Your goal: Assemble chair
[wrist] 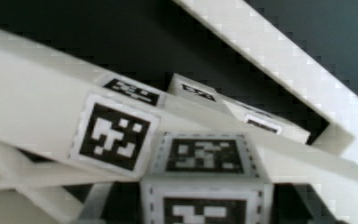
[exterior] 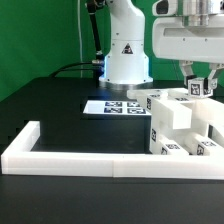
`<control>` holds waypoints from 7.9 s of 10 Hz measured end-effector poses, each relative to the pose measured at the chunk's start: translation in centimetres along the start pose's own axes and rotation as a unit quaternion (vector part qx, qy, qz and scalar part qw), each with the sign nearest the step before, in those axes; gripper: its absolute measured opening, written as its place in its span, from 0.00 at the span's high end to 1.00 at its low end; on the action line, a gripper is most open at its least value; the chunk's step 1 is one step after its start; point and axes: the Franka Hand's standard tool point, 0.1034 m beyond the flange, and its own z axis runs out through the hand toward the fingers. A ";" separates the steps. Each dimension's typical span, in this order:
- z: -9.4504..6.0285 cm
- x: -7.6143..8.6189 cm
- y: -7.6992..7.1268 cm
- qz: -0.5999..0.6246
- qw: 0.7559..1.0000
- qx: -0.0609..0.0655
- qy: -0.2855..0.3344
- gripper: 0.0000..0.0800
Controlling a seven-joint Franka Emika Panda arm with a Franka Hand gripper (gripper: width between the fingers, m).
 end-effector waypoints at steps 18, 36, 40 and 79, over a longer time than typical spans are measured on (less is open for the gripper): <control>-0.3 -1.9 -1.2 0.028 0.999 0.010 -0.013 0.20; 0.0 -1.5 -0.8 -0.459 0.888 -0.005 0.003 0.64; 0.0 -1.5 -0.9 -0.389 0.921 -0.003 0.002 0.64; -0.1 -2.1 -1.1 -0.559 0.829 -0.016 0.010 0.64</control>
Offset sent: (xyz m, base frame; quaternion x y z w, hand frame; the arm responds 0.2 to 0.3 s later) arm 0.0000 0.0000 0.0000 0.0000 0.0000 0.1296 0.9916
